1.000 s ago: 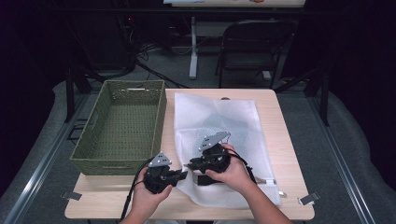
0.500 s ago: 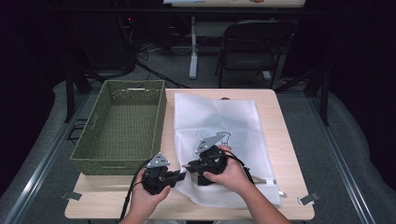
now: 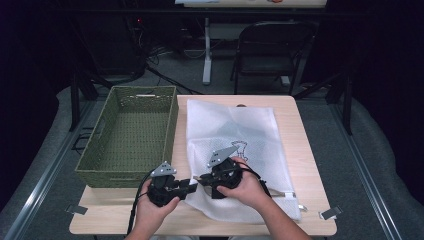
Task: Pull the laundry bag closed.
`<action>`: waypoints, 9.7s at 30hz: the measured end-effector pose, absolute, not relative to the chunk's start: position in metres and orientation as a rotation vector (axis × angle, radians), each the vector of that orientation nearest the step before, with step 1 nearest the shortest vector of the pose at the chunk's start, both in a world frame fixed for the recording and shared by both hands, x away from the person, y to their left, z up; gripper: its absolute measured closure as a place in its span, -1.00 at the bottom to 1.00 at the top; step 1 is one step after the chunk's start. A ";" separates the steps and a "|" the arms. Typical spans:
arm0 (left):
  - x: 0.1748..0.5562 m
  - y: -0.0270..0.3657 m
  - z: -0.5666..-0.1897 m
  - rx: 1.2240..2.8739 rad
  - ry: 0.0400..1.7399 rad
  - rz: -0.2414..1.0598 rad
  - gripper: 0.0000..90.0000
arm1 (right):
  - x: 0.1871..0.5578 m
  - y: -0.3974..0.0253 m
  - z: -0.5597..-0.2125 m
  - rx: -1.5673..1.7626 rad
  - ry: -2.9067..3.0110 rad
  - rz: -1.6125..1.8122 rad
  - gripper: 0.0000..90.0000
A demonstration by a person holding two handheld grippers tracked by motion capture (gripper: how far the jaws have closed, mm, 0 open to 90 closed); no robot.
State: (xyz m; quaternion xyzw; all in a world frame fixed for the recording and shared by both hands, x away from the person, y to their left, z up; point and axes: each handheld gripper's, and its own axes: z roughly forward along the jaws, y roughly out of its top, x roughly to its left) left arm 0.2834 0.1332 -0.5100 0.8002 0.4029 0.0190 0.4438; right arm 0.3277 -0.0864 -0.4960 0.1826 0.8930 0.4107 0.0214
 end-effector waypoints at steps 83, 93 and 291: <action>0.288 0.152 -0.489 1.924 1.028 0.133 0.90 | 0.312 -0.144 -0.517 0.656 2.734 1.203 0.82; 0.289 0.155 -0.488 1.929 1.035 0.141 0.90 | 0.310 -0.157 -0.515 0.681 2.719 1.188 0.82; 0.262 0.205 -0.510 2.009 1.144 0.268 0.00 | 0.263 -0.315 -0.520 1.196 2.397 0.984 0.03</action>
